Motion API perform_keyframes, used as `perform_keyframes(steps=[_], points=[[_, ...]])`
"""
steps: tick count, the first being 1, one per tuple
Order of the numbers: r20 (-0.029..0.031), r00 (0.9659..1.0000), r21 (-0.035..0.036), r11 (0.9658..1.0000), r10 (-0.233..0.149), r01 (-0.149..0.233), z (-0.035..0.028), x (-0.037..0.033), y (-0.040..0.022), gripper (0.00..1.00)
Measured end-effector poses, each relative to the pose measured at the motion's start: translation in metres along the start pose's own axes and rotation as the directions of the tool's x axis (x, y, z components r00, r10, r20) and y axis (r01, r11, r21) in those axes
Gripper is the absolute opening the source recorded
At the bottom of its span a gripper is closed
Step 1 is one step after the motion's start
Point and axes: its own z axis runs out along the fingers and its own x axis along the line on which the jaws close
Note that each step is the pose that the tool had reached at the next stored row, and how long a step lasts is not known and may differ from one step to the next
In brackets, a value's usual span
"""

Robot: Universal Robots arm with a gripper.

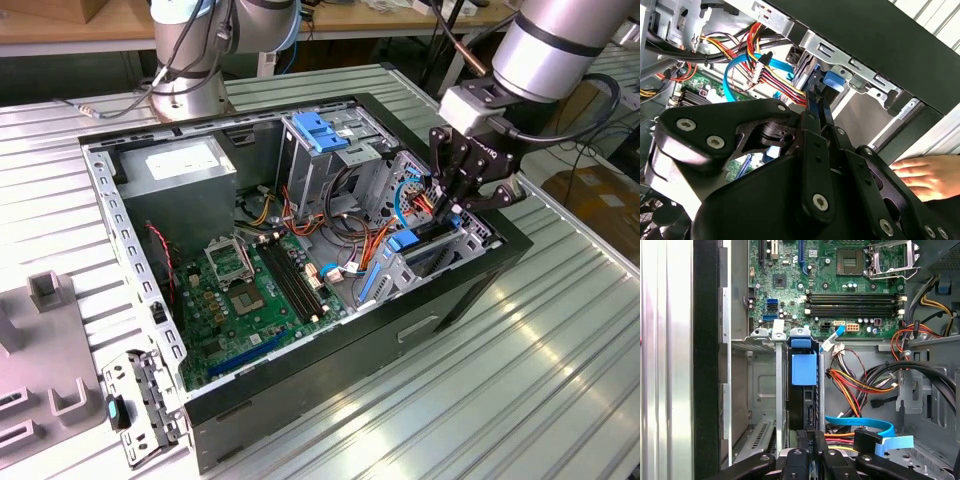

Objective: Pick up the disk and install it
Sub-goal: 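Insert the first disk wire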

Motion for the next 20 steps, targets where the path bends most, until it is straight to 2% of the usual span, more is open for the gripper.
perform_keyframes(steps=[20], points=[[-0.0006, 1.0000, 0.0001, 1.0000, -0.008, 0.008, 0.0021, -0.0021, 0.0002, 0.17]])
